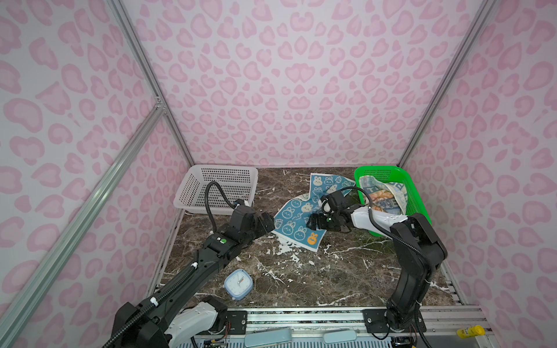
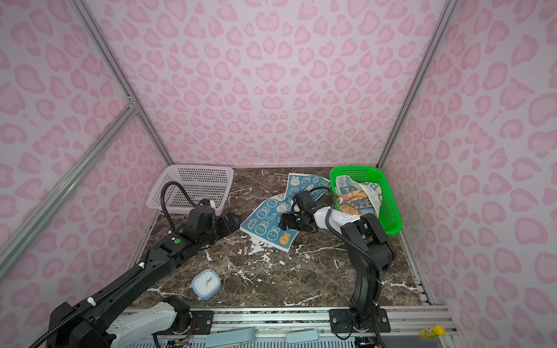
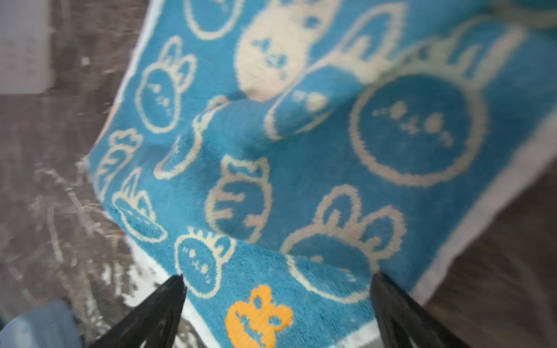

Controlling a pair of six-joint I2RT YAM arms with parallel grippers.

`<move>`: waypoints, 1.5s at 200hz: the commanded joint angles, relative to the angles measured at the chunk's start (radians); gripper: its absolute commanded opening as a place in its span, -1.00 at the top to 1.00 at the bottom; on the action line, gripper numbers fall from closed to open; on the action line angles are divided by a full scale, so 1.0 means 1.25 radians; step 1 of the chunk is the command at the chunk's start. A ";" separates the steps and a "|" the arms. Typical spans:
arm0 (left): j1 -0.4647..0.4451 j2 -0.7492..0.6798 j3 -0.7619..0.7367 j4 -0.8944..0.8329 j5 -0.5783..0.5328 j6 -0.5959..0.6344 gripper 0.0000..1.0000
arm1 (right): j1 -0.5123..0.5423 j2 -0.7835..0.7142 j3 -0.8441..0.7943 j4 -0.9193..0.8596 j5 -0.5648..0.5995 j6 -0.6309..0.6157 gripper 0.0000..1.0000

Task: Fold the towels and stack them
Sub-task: 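Grasp the towel's nearer corners with the left and right grippers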

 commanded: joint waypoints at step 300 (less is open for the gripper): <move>-0.073 0.383 0.196 -0.143 0.077 0.140 -0.45 | 0.157 -0.152 -0.247 -0.131 0.282 -0.041 0.99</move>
